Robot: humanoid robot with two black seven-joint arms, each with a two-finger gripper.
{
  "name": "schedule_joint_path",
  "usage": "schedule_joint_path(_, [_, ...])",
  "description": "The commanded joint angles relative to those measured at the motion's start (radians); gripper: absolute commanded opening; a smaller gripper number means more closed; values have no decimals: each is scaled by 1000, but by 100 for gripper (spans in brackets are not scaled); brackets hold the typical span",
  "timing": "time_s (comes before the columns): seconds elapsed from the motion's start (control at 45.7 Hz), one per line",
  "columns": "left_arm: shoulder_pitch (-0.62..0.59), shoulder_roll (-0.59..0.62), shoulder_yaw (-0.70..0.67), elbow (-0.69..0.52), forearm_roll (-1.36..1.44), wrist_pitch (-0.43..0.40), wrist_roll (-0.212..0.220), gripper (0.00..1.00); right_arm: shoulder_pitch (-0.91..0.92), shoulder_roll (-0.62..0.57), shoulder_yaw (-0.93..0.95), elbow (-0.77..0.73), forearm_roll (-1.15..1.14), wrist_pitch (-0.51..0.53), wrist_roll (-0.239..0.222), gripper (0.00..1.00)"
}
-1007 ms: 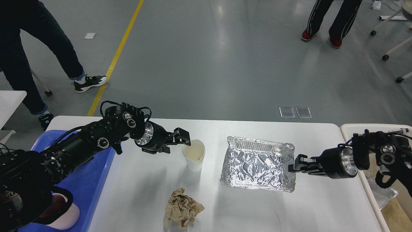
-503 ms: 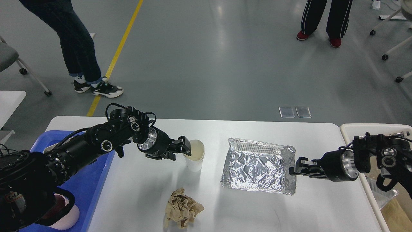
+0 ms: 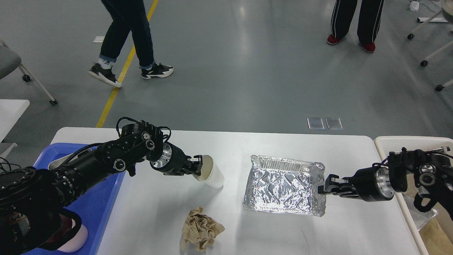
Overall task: Tidy desktop
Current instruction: 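Lift the paper cup high and swing it over the foil tray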
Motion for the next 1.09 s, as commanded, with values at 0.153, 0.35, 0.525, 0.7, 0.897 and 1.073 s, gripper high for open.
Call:
schedule_joint_path(0.153, [-17, 113, -13, -53, -5, -107, -1, 0, 0, 0, 3, 1, 2, 0, 0, 0])
schedule_joint_path(0.35, [-54, 305, -74, -182, -30, -214, -1, 0, 0, 0, 2, 10, 8, 0, 1, 0])
schedule_joint_path(0.525, [-97, 438, -223, -250, -108, -214, 40, 0, 3, 3, -3, 36, 9, 0, 0, 0])
schedule_joint_path(0.7, [-156, 513, -246, -259, -161, -214, 60, 0, 3, 3, -4, 59, 14, 0, 0, 0])
schedule_joint_path(0.897, [-230, 616, -246, -267, -217, -214, 60, 0, 2, -5, -12, 78, 44, 0, 0, 0])
schedule_joint_path(1.073, [-307, 645, -242, -265, -292, -214, 63, 0, 9, 4, -18, 84, 46, 0, 0, 0])
